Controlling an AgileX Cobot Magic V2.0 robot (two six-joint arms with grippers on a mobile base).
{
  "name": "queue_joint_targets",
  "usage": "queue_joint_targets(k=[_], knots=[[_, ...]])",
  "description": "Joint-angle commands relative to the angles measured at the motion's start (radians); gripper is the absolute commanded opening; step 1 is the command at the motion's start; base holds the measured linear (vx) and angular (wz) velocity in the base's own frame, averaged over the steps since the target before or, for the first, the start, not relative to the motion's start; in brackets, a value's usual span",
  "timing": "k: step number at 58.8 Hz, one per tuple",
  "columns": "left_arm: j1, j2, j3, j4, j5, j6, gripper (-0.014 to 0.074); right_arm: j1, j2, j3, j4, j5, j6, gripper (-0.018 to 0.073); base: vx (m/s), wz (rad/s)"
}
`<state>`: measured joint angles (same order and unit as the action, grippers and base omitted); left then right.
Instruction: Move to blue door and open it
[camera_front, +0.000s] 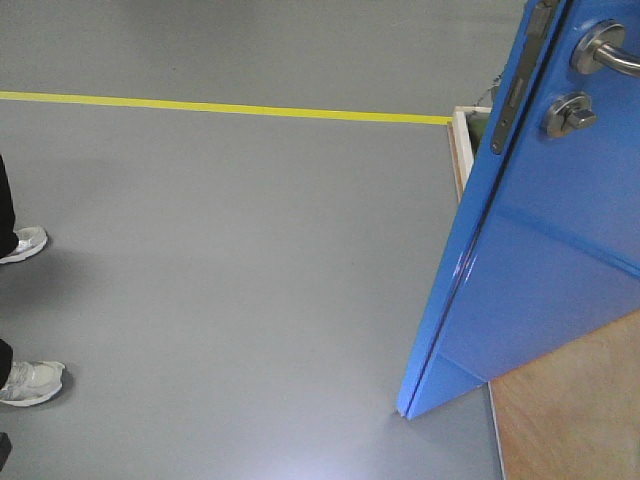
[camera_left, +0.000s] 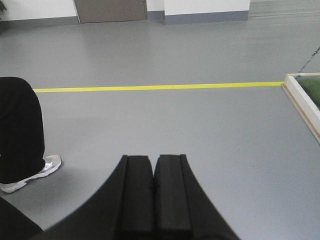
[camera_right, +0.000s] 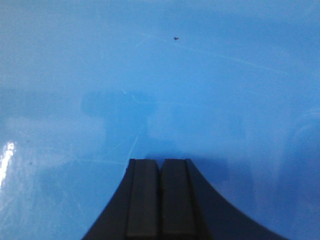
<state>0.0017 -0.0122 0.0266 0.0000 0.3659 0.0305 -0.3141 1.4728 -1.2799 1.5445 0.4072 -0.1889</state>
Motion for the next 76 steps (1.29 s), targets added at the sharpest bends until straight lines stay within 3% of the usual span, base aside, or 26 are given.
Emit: queue_joint_targets(k=[1,76], knots=[[0.002,-0.015,0.004,0.0,-0.079,-0.003,0.007,0.01,-0.027,-0.033,0.028,0.034,-0.015,0.0003,0.2,0.12],[0.002,-0.015,0.004,0.0,-0.079,-0.003,0.007,0.01,-0.027,-0.033,0.028,0.027,-0.016,0.0003,0.27,-0.01]])
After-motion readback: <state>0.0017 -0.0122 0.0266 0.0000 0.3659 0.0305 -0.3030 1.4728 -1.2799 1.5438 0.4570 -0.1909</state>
